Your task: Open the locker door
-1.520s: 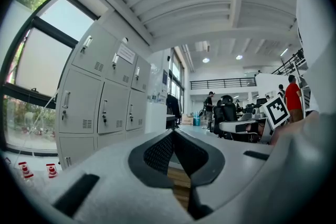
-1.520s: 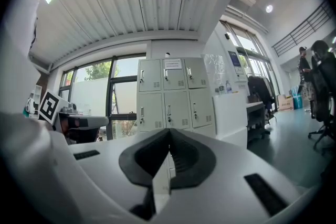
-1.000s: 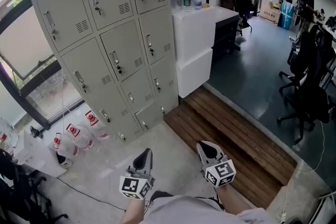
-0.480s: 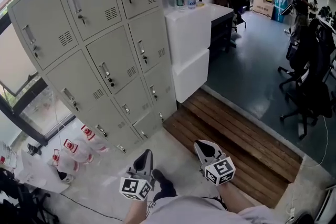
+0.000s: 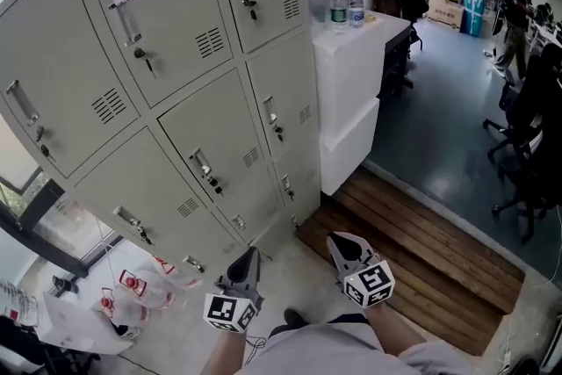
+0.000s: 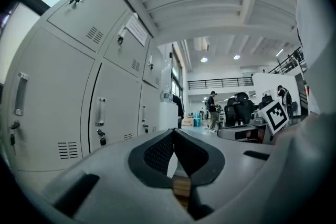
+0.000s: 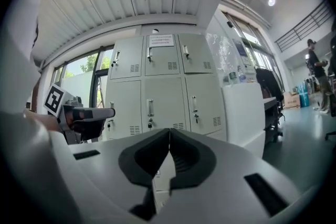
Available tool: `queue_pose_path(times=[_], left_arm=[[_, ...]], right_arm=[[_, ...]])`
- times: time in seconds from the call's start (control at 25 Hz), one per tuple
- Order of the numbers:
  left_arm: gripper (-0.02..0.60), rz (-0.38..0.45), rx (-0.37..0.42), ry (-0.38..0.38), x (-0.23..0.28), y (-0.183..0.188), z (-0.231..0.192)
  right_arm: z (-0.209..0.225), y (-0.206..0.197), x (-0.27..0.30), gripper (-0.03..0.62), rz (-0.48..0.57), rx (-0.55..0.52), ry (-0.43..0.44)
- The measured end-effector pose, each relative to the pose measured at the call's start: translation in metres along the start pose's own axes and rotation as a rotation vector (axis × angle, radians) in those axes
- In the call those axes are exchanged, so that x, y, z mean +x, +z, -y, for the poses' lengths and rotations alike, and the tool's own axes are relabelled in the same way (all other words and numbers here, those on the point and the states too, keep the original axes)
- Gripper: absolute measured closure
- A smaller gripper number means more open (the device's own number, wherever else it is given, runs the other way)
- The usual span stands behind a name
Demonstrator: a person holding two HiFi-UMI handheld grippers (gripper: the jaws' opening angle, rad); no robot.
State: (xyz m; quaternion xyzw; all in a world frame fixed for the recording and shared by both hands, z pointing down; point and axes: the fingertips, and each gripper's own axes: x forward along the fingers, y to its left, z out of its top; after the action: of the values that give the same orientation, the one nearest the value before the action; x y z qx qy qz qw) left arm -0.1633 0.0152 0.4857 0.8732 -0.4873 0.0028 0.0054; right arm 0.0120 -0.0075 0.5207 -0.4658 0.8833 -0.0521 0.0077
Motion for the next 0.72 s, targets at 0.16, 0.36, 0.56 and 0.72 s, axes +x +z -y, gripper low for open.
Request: queue_pose_path(times=[0.16,0.36,0.56,0.72], left_arm=[[0.574,0.011,0.000,-0.007,0.030,0.006,-0.053],[0.574,0.002,-0.021,0.039,0.047,-0.003,-0.091],[0.574,0.003,-0.030,0.094,0.061,-0.002,-0.114],[0.574,0.005,-0.028,0.119,0.081,-0.001,-0.121]], right_arm=[[-0.004,0.013,0.067,0.580,0.009,-0.017,0.013],[0.004,0.015,0.113,0.580,-0.007,-0.026,0.024],[0.017,0.017,0.150,0.580,-0.031,-0.038,0.070],[0.030,0.022,0.171,0.580,-0.033,-0.031,0.099]])
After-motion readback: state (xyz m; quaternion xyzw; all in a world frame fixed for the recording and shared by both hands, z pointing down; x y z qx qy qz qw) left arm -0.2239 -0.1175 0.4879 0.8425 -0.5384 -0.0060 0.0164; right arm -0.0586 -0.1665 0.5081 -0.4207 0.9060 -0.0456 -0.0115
